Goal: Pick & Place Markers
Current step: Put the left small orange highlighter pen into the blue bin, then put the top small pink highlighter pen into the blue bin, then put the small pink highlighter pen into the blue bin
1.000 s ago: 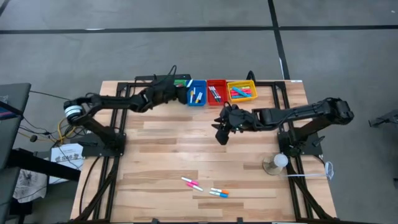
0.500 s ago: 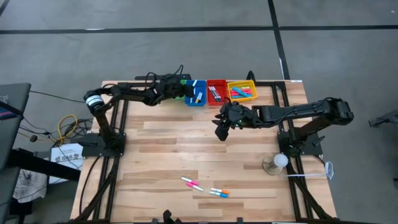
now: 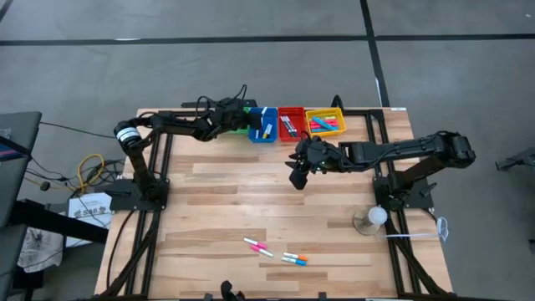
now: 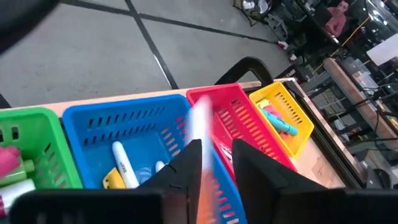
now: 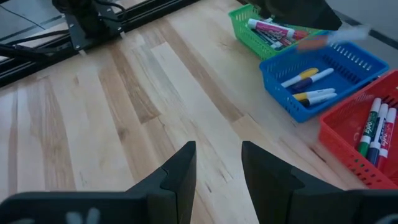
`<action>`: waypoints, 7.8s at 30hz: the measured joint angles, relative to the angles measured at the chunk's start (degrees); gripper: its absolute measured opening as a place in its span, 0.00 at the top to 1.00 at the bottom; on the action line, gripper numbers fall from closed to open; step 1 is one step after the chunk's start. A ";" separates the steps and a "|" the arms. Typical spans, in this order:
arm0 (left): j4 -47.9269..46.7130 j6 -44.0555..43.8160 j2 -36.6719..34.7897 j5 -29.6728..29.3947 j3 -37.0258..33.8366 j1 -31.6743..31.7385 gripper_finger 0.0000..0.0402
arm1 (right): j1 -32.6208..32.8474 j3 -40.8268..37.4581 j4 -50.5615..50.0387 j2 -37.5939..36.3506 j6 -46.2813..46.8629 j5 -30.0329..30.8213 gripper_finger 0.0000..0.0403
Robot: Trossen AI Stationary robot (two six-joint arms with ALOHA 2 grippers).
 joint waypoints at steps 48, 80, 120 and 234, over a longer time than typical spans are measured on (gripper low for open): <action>-22.01 30.38 -16.70 -6.11 -9.75 -52.81 0.70 | 25.10 0.04 -0.38 0.00 -7.13 -0.06 0.71; -18.88 28.06 -3.49 -5.57 -9.73 -60.98 0.70 | 29.70 0.04 -0.83 0.00 0.09 1.64 0.71; -17.56 30.82 1.16 -3.21 -9.55 -60.83 0.87 | 29.68 0.00 -0.61 0.00 1.11 1.77 0.71; -9.43 32.34 -16.30 14.25 -5.55 -15.62 0.72 | 6.19 0.00 0.00 -0.01 -5.84 -7.39 0.71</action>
